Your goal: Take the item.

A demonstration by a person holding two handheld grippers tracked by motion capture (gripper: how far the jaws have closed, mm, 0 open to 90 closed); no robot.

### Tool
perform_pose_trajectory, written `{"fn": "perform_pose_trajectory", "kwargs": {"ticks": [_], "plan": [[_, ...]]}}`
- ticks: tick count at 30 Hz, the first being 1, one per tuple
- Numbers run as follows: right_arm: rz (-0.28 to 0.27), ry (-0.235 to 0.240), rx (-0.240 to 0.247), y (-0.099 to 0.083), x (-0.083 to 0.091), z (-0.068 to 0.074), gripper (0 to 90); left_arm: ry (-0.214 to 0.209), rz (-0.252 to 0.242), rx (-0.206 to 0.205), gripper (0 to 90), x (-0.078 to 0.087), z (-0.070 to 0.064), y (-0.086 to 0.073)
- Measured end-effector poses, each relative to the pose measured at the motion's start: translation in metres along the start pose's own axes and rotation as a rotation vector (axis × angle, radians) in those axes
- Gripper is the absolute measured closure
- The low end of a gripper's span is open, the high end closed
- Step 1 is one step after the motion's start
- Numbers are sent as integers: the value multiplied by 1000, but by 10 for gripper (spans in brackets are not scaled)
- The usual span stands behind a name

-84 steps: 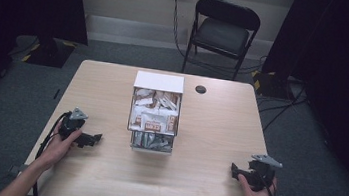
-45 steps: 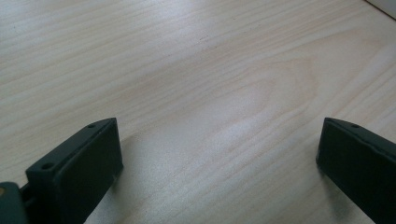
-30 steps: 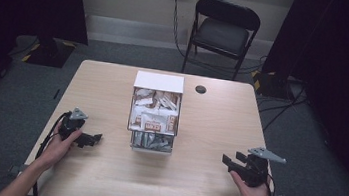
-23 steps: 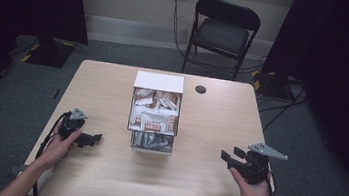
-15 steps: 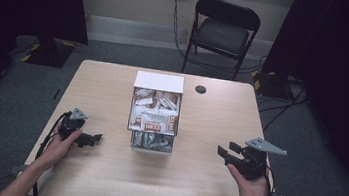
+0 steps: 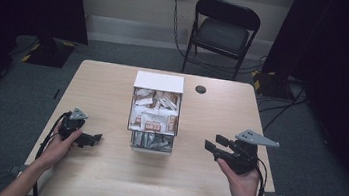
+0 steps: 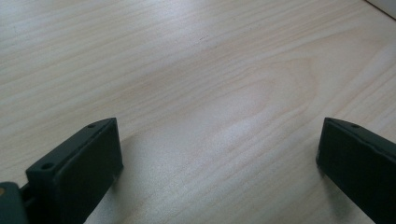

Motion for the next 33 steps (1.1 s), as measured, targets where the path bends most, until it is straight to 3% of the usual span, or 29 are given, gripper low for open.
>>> {"fn": "perform_pose_trajectory", "kwargs": {"ticks": [7,13,17,24,33], "plan": [[-54,46,26,28,2,15,506,-1,2,0,0,0,0,0],[-71,67,59,43,-1,23,496,-1,3,0,0,0,0,0],[-82,112,78,59,-4,34,486,0,0,0,0,0,0,0],[-120,150,94,80,-3,45,507,0,1,0,0,0,0,0],[-125,219,137,102,-25,64,526,-1,3,0,0,0,0,0]]}}
Point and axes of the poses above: each handheld gripper's, and its own axes: x roughly backward along the jaws, y roughly out of its top, z roughly to its left, the point moved 9 cm from there along -x, roughly forward along the jaws, and after that the axes turned 9 degrees about x, right-handed, at the moved point
